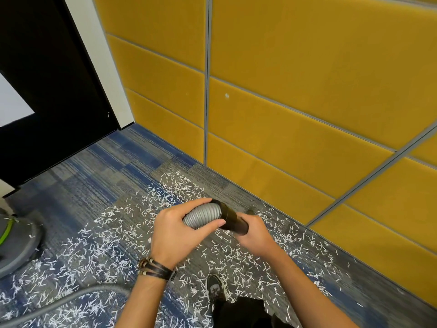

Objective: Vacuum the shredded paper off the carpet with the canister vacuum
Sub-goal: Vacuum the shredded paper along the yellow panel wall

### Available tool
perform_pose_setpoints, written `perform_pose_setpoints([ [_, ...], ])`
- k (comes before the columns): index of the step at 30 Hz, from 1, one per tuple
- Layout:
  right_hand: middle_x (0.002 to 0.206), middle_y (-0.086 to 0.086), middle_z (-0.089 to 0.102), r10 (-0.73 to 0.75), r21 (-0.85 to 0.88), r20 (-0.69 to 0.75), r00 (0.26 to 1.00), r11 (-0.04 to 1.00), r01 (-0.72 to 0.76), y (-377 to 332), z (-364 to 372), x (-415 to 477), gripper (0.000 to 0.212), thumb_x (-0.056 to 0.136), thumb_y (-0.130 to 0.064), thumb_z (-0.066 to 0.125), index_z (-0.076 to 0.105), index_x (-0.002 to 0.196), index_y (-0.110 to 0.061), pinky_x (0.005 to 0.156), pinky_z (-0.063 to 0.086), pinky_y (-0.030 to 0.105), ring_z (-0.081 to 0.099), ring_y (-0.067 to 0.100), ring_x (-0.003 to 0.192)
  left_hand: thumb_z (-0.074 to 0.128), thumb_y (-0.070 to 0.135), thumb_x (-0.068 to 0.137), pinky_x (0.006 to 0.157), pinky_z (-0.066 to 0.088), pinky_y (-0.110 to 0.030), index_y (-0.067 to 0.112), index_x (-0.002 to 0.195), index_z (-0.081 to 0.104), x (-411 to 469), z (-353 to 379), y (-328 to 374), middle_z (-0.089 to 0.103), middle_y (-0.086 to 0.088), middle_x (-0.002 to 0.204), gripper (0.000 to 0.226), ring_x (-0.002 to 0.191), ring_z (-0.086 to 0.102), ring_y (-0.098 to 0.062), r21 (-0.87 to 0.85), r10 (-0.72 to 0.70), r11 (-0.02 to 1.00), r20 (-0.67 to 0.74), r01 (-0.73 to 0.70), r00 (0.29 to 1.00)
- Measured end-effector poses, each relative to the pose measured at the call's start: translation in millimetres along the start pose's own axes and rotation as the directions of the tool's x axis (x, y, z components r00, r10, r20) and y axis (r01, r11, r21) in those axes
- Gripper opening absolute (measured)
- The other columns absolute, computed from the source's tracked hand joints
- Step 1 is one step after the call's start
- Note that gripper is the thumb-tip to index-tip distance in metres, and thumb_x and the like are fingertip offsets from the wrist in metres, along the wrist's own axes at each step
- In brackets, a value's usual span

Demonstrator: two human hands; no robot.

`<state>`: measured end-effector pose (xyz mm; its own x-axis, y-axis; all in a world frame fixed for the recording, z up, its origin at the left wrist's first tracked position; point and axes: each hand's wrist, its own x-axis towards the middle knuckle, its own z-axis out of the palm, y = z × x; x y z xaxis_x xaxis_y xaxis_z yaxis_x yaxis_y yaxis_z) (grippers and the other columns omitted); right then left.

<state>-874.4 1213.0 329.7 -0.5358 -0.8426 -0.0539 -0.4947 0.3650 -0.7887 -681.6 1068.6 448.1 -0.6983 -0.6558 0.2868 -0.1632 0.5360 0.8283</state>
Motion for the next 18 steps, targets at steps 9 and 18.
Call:
perform_pose_setpoints([
  [9, 0.068, -0.001, 0.064, 0.007, -0.005, 0.087, 0.996, 1.000, -0.006, 8.2, -18.2, 12.8, 0.011, 0.077, -0.010, 0.064, 0.066, 0.083, -0.020, 0.057, 0.038, 0.021, 0.055, 0.007, 0.058, 0.078, 0.079, 0.068, 0.083, 0.058, -0.018, 0.046, 0.121, 0.075, 2.6, 27.2, -13.2, 0.074, 0.029, 0.104, 0.063, 0.094, 0.069, 0.008, 0.024, -0.085, 0.996, 0.098, 0.083, 0.992],
  [18, 0.071, -0.002, 0.068, 0.060, -0.093, 0.037, 0.998, 0.994, -0.056, 26.1, -27.8, 1.8, 0.026, 0.077, 0.002, 0.067, 0.069, 0.086, -0.023, 0.058, 0.046, 0.025, 0.062, 0.013, 0.064, 0.078, 0.071, 0.067, 0.074, 0.056, -0.012, 0.048, 0.118, 0.075, 3.9, 40.5, -12.5, 0.073, 0.030, 0.096, 0.057, 0.088, 0.069, 0.007, -0.005, -0.094, 0.995, 0.111, 0.095, 0.989],
])
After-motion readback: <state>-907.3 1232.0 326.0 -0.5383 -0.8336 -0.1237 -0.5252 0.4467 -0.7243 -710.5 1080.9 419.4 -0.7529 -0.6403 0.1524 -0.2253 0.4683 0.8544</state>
